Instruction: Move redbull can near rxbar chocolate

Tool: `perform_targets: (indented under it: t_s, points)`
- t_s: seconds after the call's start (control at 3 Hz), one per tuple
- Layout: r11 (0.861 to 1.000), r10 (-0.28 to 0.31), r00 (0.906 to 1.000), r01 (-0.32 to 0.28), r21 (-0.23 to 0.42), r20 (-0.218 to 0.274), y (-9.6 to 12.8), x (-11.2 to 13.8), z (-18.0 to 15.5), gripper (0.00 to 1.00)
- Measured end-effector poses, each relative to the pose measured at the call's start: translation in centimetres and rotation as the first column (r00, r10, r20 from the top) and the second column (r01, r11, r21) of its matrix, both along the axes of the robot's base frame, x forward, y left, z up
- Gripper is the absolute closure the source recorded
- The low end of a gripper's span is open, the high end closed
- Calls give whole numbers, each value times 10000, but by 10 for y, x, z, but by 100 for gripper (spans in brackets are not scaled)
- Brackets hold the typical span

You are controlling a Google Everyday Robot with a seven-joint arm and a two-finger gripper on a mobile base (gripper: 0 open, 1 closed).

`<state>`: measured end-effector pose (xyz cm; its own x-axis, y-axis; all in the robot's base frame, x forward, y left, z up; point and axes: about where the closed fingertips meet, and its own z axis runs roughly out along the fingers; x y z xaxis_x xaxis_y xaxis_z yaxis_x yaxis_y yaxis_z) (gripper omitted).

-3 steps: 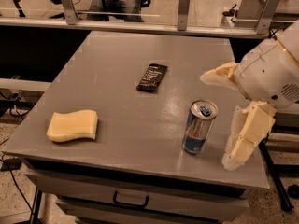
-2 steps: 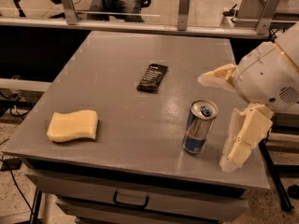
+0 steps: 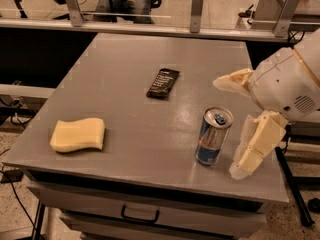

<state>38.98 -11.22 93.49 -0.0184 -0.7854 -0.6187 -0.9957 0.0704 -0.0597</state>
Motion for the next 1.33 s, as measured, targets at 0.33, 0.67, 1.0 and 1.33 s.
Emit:
perform_targets:
  t_s: [0.33,0.67,1.0,1.33]
  points:
    - [9985,-534,9984,536,-82,175,-6,8,-8,0]
    - [9978,-660,9975,663,-96,243,-8,10,-9,0]
    - [9978,-650,9974,654,-121,310,-6,9,-7,25]
    - [9978,-643,9973,648,-135,348,-5,8,-5,47]
